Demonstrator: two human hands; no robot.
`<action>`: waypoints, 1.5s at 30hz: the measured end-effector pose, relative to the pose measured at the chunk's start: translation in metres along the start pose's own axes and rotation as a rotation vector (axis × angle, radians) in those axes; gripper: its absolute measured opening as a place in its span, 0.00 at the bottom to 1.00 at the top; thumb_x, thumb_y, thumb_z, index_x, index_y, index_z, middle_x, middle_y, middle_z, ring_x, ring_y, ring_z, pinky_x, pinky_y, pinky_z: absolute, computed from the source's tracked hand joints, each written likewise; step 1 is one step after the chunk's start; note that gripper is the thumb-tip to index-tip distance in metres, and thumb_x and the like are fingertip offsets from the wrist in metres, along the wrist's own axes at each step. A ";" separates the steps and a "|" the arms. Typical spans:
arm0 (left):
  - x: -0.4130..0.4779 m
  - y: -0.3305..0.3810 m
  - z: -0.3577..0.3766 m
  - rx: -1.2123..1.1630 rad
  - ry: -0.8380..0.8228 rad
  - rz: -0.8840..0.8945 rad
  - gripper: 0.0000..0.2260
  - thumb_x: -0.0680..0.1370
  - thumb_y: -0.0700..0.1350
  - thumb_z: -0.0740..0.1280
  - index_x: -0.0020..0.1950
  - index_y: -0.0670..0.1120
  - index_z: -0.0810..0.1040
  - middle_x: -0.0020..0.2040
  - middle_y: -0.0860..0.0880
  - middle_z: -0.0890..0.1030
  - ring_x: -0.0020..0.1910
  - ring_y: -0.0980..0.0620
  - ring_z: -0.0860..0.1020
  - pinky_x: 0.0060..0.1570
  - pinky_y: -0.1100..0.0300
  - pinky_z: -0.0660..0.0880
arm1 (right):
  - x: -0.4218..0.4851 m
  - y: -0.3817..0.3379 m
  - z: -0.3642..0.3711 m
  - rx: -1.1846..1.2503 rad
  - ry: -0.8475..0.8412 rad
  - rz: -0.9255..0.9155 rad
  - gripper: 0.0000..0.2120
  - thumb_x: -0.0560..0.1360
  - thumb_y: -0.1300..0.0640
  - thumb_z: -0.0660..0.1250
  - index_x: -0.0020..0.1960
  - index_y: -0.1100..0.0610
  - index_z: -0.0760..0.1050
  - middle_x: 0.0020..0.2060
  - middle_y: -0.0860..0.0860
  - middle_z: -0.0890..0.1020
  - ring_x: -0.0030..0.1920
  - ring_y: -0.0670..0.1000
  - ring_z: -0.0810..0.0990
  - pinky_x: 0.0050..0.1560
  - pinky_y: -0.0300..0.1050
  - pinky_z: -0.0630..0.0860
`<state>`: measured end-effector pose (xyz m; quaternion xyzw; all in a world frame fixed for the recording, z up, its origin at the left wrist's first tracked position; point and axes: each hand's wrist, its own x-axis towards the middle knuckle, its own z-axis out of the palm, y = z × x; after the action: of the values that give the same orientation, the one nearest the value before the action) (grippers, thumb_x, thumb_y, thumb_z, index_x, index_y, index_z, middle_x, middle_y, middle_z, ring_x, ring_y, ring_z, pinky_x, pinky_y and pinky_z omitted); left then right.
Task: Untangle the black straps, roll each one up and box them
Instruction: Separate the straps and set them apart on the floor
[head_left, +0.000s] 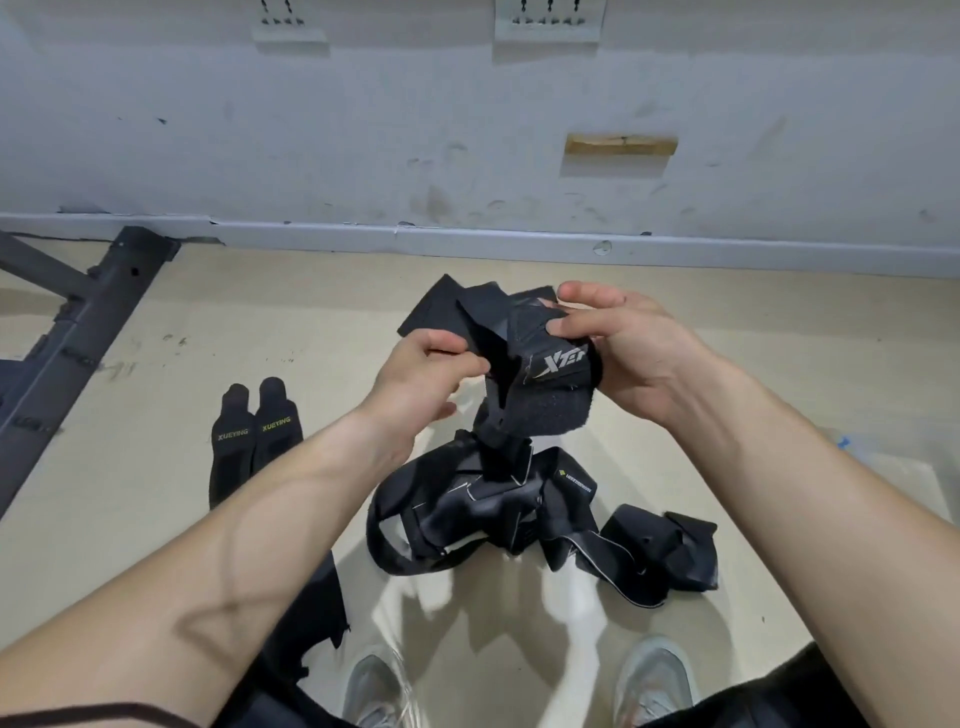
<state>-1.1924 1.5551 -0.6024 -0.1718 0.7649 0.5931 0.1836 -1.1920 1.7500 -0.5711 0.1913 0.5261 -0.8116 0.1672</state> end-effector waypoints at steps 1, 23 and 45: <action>0.004 -0.003 0.004 0.032 0.062 -0.002 0.17 0.74 0.46 0.77 0.58 0.50 0.74 0.55 0.50 0.78 0.52 0.52 0.77 0.52 0.54 0.78 | 0.001 0.000 -0.001 0.006 -0.036 0.000 0.16 0.74 0.76 0.65 0.50 0.57 0.77 0.48 0.57 0.85 0.41 0.55 0.83 0.43 0.46 0.81; 0.052 -0.009 -0.031 -0.153 0.096 0.082 0.11 0.78 0.39 0.72 0.57 0.51 0.77 0.47 0.47 0.78 0.43 0.49 0.78 0.43 0.57 0.76 | 0.007 -0.019 -0.036 0.027 0.207 -0.102 0.14 0.74 0.74 0.63 0.46 0.55 0.77 0.33 0.53 0.81 0.32 0.51 0.81 0.33 0.40 0.77; 0.017 0.002 0.001 0.054 -0.280 0.355 0.20 0.77 0.24 0.61 0.52 0.48 0.82 0.45 0.56 0.87 0.47 0.59 0.84 0.47 0.64 0.78 | 0.003 0.004 -0.015 -0.327 -0.017 -0.151 0.14 0.81 0.55 0.64 0.43 0.58 0.85 0.41 0.55 0.87 0.40 0.51 0.83 0.42 0.43 0.77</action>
<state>-1.2080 1.5559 -0.6090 0.0543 0.7658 0.6135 0.1852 -1.1909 1.7617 -0.5816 0.1144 0.6624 -0.7271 0.1392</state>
